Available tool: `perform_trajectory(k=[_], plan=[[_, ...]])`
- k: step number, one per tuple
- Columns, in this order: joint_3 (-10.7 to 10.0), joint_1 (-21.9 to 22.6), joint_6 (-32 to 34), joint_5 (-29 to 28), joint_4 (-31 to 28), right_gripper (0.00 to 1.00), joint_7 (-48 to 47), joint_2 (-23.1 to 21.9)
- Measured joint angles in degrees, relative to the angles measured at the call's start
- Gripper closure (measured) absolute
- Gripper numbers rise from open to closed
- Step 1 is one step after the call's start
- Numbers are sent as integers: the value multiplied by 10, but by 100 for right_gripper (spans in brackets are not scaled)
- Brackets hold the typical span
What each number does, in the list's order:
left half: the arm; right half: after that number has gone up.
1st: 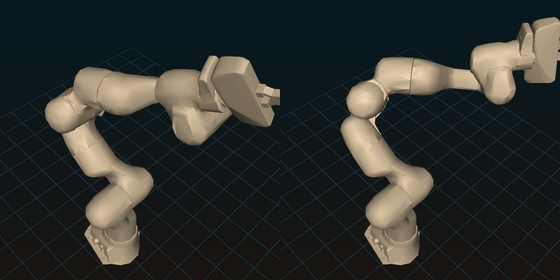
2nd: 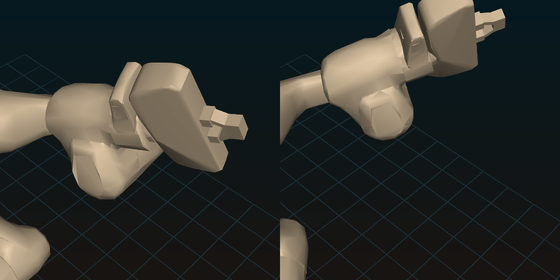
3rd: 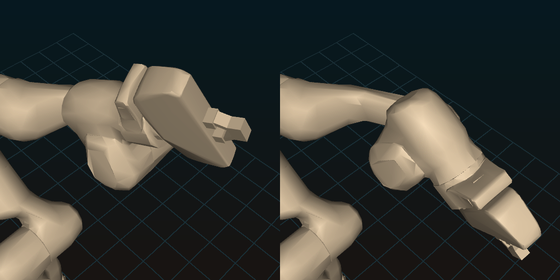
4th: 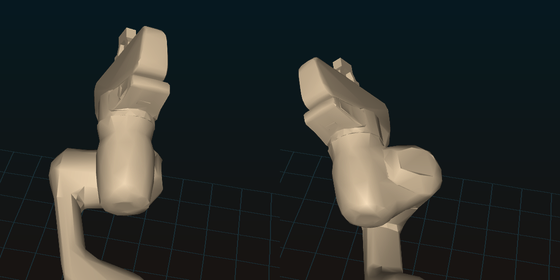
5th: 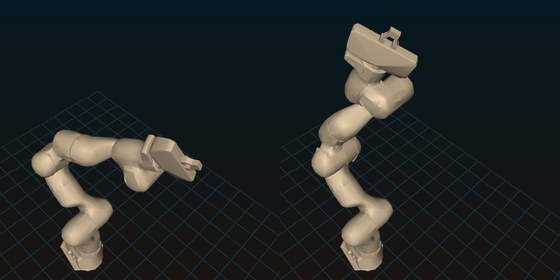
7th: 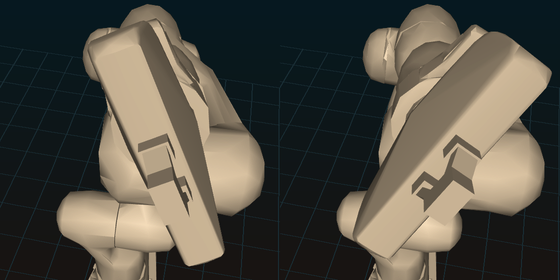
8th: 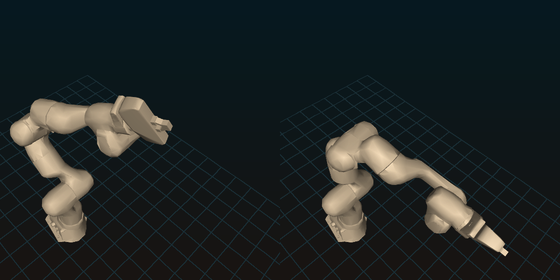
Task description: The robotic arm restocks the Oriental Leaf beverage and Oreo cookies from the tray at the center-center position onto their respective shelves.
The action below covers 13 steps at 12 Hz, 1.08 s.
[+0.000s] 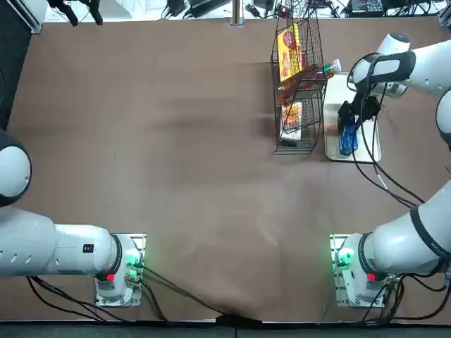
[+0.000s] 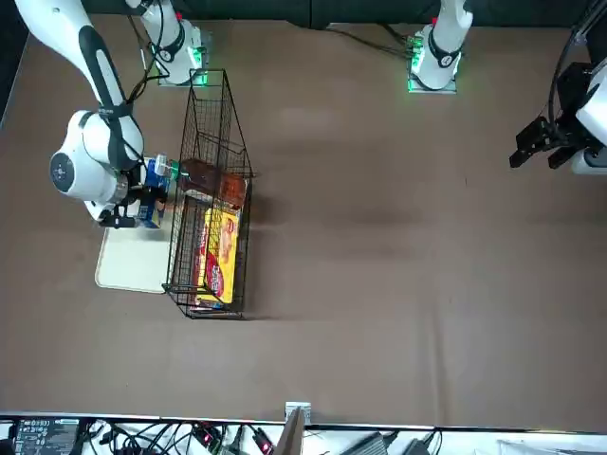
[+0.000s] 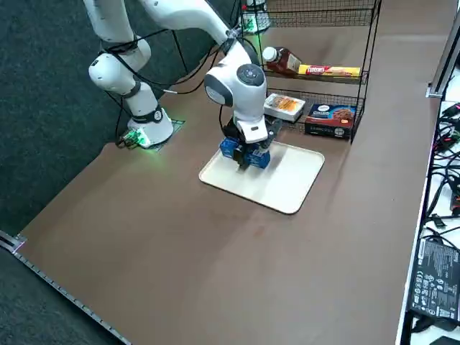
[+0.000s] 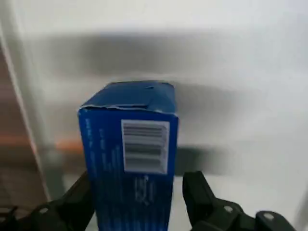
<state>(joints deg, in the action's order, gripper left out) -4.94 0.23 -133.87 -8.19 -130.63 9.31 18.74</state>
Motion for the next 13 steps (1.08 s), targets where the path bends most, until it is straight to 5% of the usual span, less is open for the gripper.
perform_trajectory(k=[1,3,7,13], plan=[[0,1,-7,1,-2,2,0,6],[1,2,-9,1,-2,20,0,10],[0,1,9,1,8,38,0,-4],[-9,-2,128,2,98,38,0,-42]])
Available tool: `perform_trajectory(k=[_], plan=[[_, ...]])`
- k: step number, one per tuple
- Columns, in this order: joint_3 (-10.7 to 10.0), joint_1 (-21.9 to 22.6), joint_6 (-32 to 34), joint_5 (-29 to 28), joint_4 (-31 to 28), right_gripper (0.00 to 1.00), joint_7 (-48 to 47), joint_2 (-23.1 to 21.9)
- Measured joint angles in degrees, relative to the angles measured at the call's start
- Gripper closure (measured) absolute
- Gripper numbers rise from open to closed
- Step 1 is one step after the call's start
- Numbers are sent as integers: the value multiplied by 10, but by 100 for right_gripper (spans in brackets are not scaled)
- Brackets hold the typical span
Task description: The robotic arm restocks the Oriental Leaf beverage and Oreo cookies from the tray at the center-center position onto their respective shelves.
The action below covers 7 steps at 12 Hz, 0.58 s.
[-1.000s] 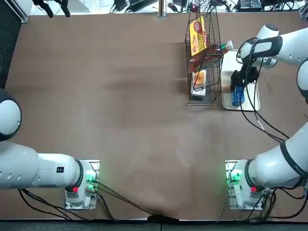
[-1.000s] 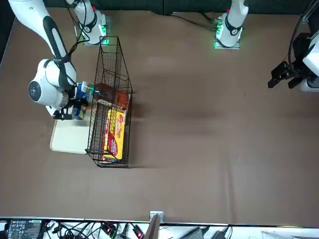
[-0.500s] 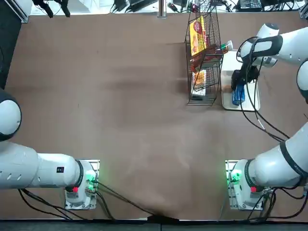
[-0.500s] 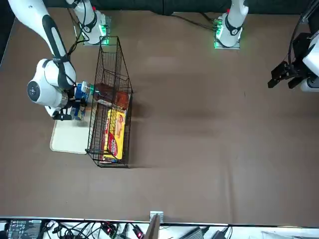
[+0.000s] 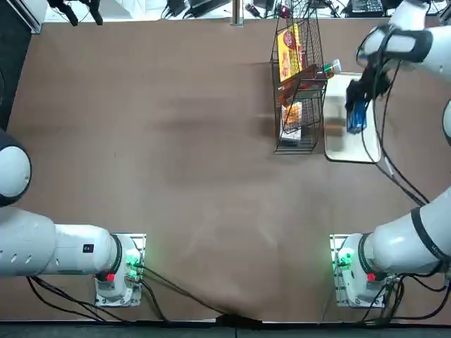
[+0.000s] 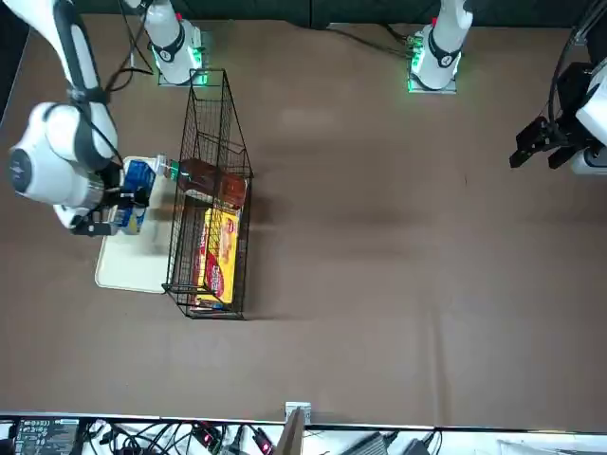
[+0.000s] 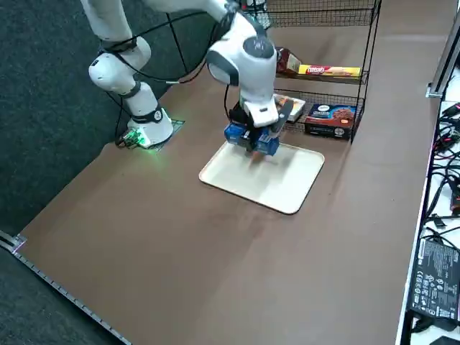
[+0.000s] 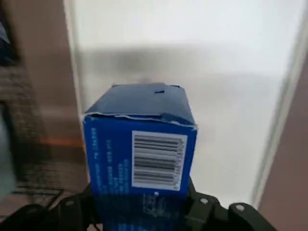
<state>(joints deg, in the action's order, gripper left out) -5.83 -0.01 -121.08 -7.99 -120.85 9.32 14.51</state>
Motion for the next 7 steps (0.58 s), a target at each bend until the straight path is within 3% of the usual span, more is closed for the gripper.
perform_trajectory(k=[3,4,7], plan=[[-4,-13,59,1,58,38,1,-43],[-5,-21,122,1,104,38,1,-73],[-3,-21,225,0,189,38,-10,-102]])
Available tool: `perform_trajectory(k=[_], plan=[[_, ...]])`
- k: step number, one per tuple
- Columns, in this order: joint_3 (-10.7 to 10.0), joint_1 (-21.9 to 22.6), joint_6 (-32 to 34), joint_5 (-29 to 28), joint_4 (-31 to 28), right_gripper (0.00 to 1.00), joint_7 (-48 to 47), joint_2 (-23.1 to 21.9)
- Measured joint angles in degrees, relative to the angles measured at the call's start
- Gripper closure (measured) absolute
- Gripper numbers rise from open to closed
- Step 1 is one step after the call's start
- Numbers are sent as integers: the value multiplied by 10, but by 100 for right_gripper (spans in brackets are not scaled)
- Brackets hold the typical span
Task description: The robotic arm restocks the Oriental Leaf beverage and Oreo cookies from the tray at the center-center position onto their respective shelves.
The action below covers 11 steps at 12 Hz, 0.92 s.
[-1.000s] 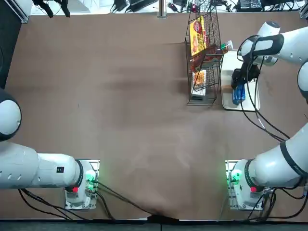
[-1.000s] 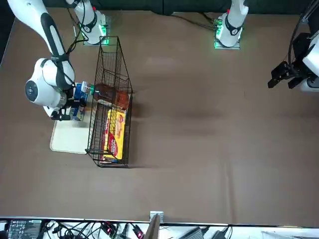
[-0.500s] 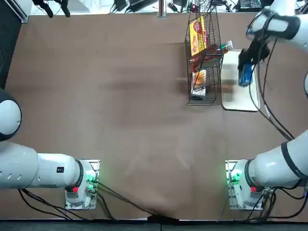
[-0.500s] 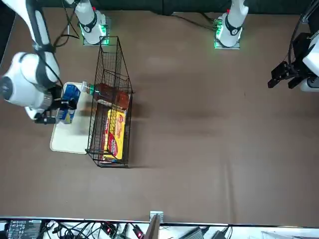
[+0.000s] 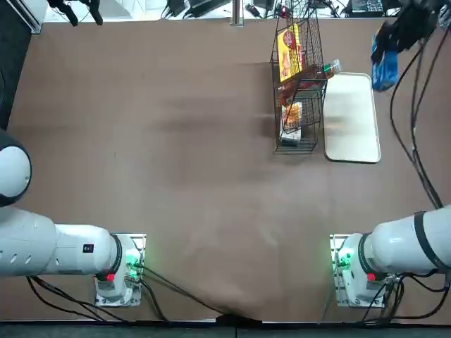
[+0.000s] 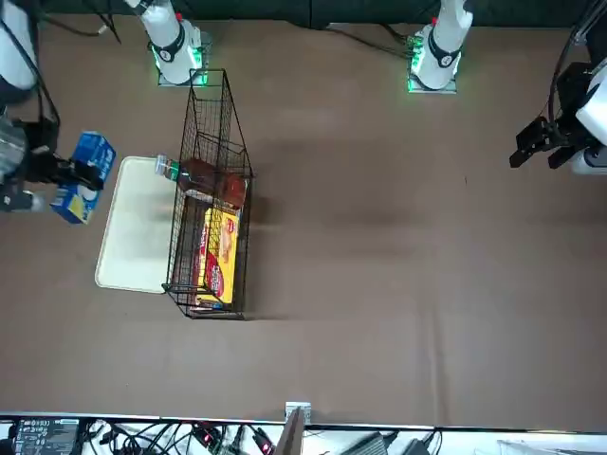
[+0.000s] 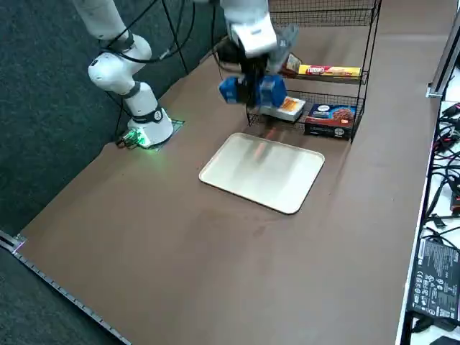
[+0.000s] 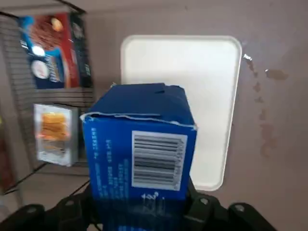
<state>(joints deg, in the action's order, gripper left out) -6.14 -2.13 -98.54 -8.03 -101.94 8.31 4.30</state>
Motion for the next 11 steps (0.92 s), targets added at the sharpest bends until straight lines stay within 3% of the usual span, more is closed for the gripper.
perform_trajectory(k=[5,11], plan=[[15,15,88,-30,131,38,-56,-5],[23,59,99,-143,186,38,-194,-3]])
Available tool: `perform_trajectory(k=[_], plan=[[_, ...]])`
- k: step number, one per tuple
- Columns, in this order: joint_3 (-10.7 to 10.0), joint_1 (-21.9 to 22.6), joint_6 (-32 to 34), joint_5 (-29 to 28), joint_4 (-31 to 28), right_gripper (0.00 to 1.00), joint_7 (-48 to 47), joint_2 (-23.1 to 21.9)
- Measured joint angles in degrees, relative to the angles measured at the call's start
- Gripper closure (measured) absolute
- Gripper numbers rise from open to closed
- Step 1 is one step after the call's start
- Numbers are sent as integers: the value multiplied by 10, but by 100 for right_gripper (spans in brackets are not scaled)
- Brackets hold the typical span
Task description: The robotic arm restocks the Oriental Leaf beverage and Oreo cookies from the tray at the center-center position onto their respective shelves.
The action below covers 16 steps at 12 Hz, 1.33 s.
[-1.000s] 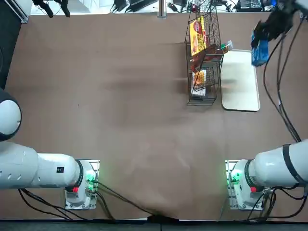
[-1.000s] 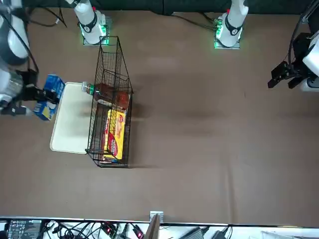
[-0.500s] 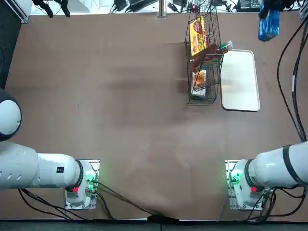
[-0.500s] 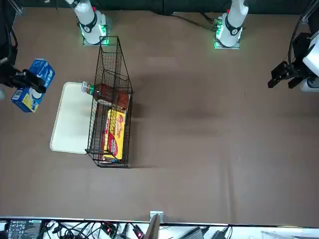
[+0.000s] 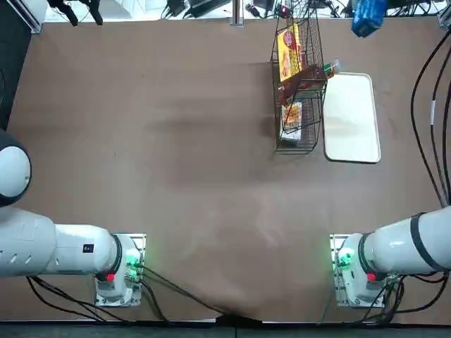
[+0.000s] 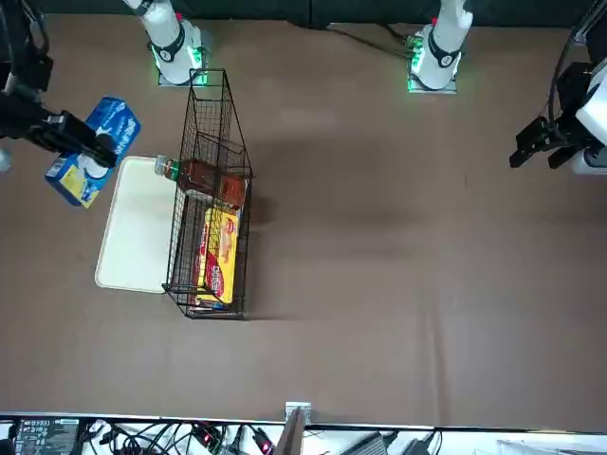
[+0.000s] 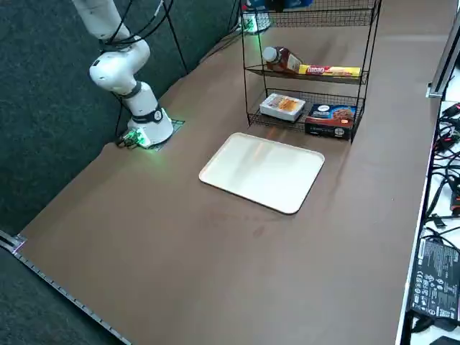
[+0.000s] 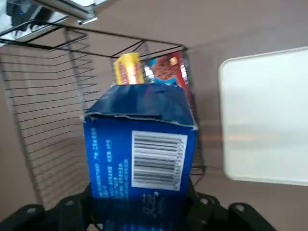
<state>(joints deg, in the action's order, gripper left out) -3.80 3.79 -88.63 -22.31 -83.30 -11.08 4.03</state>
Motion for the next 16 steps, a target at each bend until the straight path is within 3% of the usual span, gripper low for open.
perform_trajectory(k=[7,16], plan=[[1,99,-4,-13,6,38,-110,7],[1,159,-26,-8,6,38,-110,43]])
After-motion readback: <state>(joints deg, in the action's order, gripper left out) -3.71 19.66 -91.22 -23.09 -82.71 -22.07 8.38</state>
